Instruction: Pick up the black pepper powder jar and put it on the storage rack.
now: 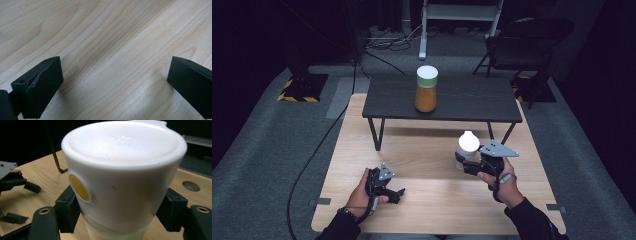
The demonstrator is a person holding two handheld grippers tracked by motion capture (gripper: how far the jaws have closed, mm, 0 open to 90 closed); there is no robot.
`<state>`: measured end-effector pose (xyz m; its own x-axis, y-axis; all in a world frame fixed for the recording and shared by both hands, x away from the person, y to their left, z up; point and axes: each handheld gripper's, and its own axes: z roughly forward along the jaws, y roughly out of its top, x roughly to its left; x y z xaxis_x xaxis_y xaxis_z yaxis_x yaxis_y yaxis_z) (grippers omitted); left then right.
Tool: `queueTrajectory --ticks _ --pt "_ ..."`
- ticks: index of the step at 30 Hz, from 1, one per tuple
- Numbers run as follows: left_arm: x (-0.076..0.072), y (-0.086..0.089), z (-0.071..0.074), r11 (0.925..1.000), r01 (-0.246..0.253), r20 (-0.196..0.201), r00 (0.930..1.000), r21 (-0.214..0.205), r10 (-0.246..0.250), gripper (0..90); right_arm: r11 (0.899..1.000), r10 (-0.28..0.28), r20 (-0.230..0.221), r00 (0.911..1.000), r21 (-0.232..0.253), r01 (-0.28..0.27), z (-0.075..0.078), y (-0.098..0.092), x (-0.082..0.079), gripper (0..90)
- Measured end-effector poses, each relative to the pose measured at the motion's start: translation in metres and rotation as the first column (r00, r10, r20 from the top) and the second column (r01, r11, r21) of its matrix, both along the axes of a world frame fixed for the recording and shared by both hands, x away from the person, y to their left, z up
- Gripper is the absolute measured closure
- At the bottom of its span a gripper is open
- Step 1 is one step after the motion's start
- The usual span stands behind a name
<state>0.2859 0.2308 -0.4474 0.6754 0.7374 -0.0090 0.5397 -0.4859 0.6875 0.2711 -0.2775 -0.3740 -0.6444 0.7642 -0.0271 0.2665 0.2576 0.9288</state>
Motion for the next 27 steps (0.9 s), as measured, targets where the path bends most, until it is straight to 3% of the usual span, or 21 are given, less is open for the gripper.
queueTrajectory --ticks 19,27 --pt "0.0 0.0 0.0 1.0 0.0 -0.001 1.0 -0.001 0.0 0.4 0.998 -0.056 0.061 0.9966 0.021 0.054 0.048 -0.006 -0.003 30.3" --pt "0.0 0.0 0.0 1.0 -0.001 -0.001 1.0 -0.001 0.001 0.4 0.995 -0.098 0.109 0.9892 0.037 0.095 0.076 -0.008 0.002 30.3"
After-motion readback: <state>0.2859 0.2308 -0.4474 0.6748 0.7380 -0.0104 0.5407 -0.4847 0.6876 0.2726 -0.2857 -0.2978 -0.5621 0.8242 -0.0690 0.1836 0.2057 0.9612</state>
